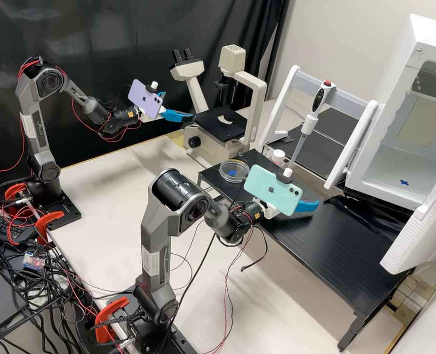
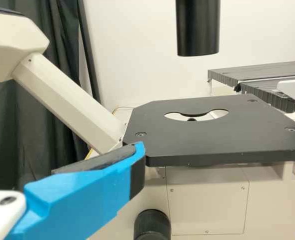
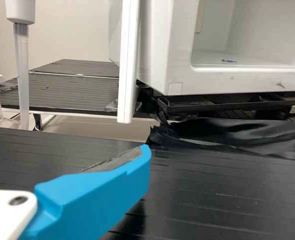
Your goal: Move the petri dish to the incubator
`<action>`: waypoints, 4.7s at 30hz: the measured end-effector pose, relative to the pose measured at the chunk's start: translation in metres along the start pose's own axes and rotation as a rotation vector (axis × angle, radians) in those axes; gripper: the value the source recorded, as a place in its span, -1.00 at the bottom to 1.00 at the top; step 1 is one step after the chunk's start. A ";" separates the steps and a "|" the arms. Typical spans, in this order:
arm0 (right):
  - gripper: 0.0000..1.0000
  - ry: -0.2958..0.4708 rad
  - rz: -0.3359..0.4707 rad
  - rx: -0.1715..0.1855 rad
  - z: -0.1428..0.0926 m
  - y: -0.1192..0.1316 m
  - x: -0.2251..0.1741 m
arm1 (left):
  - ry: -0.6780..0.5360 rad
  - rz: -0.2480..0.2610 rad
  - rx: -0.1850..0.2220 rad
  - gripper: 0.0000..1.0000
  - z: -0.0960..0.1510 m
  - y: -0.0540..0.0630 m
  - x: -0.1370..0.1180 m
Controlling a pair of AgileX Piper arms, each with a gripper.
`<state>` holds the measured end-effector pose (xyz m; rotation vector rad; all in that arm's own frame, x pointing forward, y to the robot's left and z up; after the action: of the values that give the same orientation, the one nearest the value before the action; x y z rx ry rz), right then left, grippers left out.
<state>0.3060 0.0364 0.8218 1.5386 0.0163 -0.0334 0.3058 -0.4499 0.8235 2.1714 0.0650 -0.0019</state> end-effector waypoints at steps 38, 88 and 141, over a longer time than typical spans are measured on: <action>1.00 0.327 -0.217 -0.008 -0.066 -0.063 -0.054 | 0.000 0.000 0.000 1.00 0.000 0.000 0.000; -1.00 0.298 -0.313 0.001 -0.055 -0.083 -0.045 | 0.000 0.000 0.000 1.00 0.000 0.000 0.000; -1.00 -0.057 0.245 0.001 0.050 0.115 0.040 | 0.000 0.000 0.000 1.00 0.000 0.000 0.000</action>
<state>0.3488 -0.0104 0.9368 1.5307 -0.2174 0.1173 0.3058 -0.4499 0.8235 2.1714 0.0650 -0.0019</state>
